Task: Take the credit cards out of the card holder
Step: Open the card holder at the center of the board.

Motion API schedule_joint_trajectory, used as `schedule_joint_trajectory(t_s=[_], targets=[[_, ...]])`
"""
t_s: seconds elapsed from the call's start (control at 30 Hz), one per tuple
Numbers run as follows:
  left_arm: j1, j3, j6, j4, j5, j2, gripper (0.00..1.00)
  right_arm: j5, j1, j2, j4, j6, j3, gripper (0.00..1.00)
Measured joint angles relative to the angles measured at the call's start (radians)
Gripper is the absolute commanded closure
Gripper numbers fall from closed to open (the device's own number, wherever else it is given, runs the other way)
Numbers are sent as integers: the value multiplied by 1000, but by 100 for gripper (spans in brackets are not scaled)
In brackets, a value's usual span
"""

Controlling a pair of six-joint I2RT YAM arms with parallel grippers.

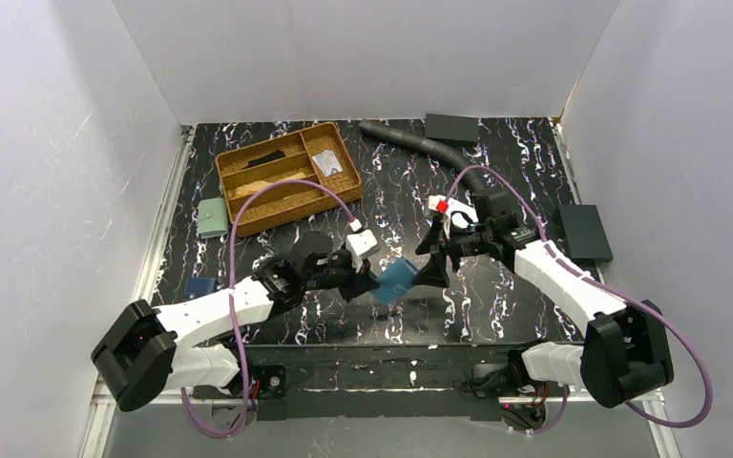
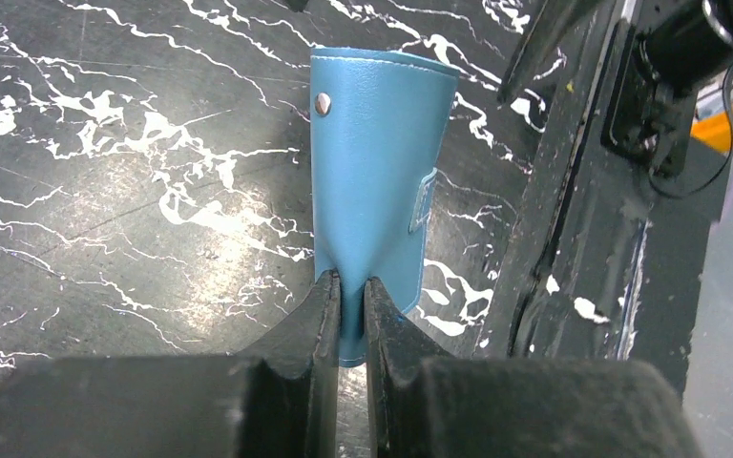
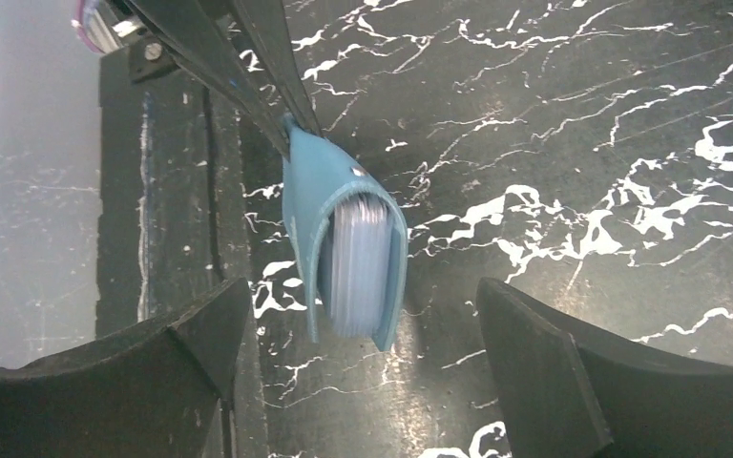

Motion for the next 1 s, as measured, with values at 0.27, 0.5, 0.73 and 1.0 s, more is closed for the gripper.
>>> schedule_joint_trajectory(t_s=[0.27, 0.5, 0.73, 1.0], targets=[[-5, -1, 67, -15, 39, 30, 100, -100, 0, 48, 71, 116, -13, 7], [-11, 3, 64, -14, 43, 40, 100, -122, 16, 109, 82, 161, -14, 16], [-19, 3, 55, -13, 44, 40, 100, -112, 59, 181, 76, 159, -13, 75], [-22, -1, -1, -12, -4, 35, 46, -72, 74, 208, -28, 63, 46, 99]])
